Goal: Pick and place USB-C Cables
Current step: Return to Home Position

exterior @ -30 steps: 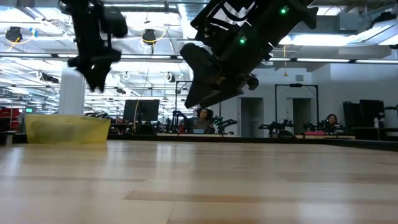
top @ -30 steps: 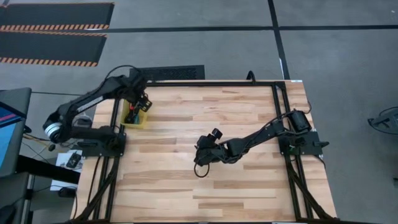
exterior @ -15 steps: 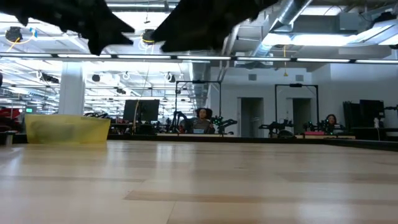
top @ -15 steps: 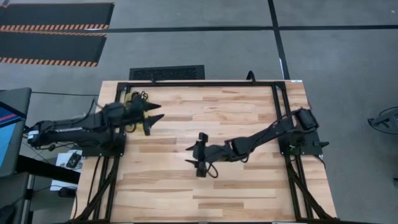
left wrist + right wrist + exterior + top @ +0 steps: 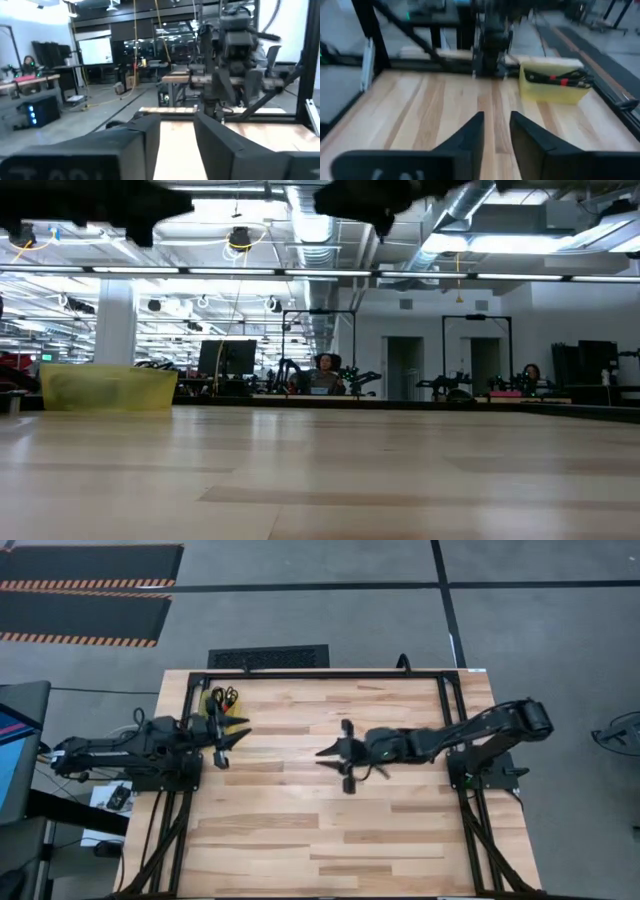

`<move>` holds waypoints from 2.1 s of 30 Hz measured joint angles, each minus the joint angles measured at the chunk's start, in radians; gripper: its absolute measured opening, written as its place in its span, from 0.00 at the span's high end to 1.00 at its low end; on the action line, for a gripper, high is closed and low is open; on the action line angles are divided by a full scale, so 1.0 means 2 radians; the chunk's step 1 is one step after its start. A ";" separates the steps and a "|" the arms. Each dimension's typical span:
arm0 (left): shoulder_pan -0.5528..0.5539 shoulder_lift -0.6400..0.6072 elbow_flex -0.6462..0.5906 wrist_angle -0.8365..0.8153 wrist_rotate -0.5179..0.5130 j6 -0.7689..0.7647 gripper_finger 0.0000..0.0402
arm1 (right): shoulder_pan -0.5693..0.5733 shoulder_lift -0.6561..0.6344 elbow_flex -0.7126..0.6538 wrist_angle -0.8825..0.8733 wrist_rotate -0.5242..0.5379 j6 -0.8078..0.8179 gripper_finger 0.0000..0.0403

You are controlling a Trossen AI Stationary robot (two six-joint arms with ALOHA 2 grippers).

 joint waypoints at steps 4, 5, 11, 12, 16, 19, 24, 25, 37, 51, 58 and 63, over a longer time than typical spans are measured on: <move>-0.006 -0.001 -0.068 0.074 -0.023 -0.012 0.83 | -0.024 -0.034 -0.095 0.120 -0.033 0.005 0.80; -0.006 -0.001 -0.083 0.089 -0.023 -0.013 0.86 | -0.029 -0.041 -0.113 0.136 -0.033 0.005 0.83; -0.006 -0.001 -0.106 0.115 -0.057 -0.001 0.98 | -0.055 -0.076 -0.164 0.063 0.119 0.038 0.97; -0.006 -0.001 -0.105 0.109 -0.068 0.008 0.99 | -0.057 -0.082 -0.166 0.046 0.133 0.064 0.98; -0.006 -0.006 -0.105 0.108 -0.092 0.030 0.99 | -0.063 -0.112 -0.178 0.065 0.050 0.039 0.96; -0.006 -0.018 -0.105 0.087 -0.088 0.031 1.00 | -0.067 -0.140 -0.192 0.074 -0.004 0.017 0.96; -0.006 -0.049 -0.110 0.052 -0.066 0.030 1.00 | -0.087 -0.207 -0.241 0.100 -0.045 0.009 0.99; -0.006 -0.057 -0.111 0.051 -0.062 0.030 1.00 | -0.091 -0.220 -0.256 0.114 -0.055 0.011 0.99; -0.006 -0.174 -0.134 0.010 -0.038 0.036 1.00 | -0.124 -0.324 -0.398 0.261 -0.133 0.088 0.99; -0.006 -0.172 -0.130 0.018 -0.022 0.034 1.00 | -0.139 -0.446 -0.409 0.162 -0.133 0.090 0.99; -0.006 -0.172 -0.129 0.032 -0.014 0.032 1.00 | -0.139 -0.526 -0.408 0.089 -0.133 0.090 0.99; -0.006 -0.172 -0.129 0.027 -0.018 0.040 1.00 | -0.139 -0.582 -0.408 0.038 -0.133 0.093 0.98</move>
